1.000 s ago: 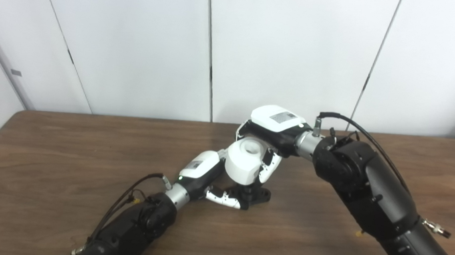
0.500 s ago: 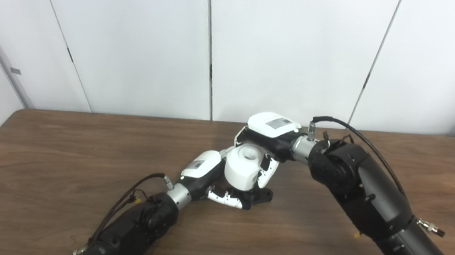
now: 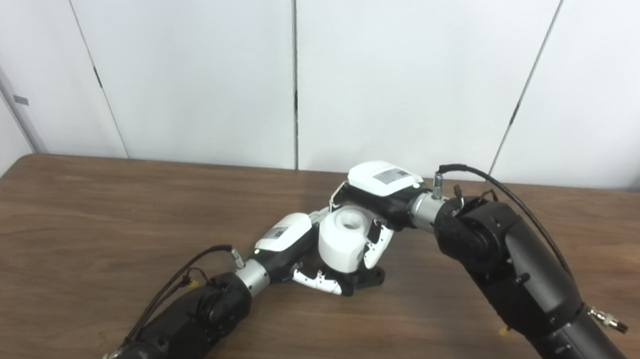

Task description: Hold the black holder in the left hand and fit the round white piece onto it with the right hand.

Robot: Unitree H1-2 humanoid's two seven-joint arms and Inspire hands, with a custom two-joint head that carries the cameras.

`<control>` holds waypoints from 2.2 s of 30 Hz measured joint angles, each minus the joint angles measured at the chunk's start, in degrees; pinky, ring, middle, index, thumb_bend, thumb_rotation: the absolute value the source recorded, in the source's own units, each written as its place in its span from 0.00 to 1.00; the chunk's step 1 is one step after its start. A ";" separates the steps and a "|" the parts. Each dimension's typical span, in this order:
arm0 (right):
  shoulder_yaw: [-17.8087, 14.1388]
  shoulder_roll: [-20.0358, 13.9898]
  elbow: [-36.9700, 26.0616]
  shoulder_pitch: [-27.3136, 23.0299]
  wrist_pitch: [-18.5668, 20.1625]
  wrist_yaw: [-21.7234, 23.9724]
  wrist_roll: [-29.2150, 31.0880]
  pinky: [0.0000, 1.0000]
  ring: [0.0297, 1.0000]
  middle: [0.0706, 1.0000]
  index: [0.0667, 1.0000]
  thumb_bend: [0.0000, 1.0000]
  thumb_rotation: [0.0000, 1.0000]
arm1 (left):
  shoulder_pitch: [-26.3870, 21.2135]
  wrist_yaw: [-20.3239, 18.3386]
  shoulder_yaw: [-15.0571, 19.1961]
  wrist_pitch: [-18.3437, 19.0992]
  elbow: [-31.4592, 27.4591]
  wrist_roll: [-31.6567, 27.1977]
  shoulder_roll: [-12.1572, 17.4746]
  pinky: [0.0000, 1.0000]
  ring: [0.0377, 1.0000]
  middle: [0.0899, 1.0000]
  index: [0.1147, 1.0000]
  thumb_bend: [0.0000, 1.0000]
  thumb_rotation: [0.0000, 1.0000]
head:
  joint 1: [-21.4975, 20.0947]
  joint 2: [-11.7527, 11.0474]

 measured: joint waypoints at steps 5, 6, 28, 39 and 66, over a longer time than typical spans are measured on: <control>-0.03 -1.50 -0.72 -0.07 -0.04 1.33 0.61 0.90 0.81 0.74 0.44 0.53 0.14 | 0.03 -0.12 0.13 -0.03 -0.01 0.00 0.01 0.98 1.00 0.97 0.42 0.52 0.08 | -0.18 -0.09; -0.09 -1.68 -0.72 -0.07 -0.04 1.53 0.69 0.90 0.81 0.74 0.44 0.53 0.14 | 0.02 -0.12 0.15 -0.06 0.00 0.00 0.01 0.98 1.00 0.97 0.42 0.52 0.08 | -0.18 -0.17; -0.49 -3.02 -1.90 -0.50 0.03 3.73 0.65 0.91 0.81 0.75 0.45 0.53 0.14 | -0.02 -0.13 0.21 -0.15 0.16 0.01 0.00 0.96 1.00 0.97 0.42 0.52 0.08 | -0.26 0.62; -0.48 -1.65 0.33 -0.03 -0.08 0.98 0.49 0.90 0.80 0.74 0.44 0.53 0.14 | 0.05 -0.20 0.30 -0.05 -0.06 0.02 0.01 0.98 1.00 0.98 0.42 0.52 0.08 | 0.26 0.70; 2.36 -2.57 1.05 -0.77 -2.30 0.88 -0.26 0.88 0.81 0.74 0.45 0.53 0.15 | 0.68 -0.39 0.74 1.06 -1.22 0.02 0.16 0.97 1.00 0.97 0.42 0.52 0.08 | 0.26 1.41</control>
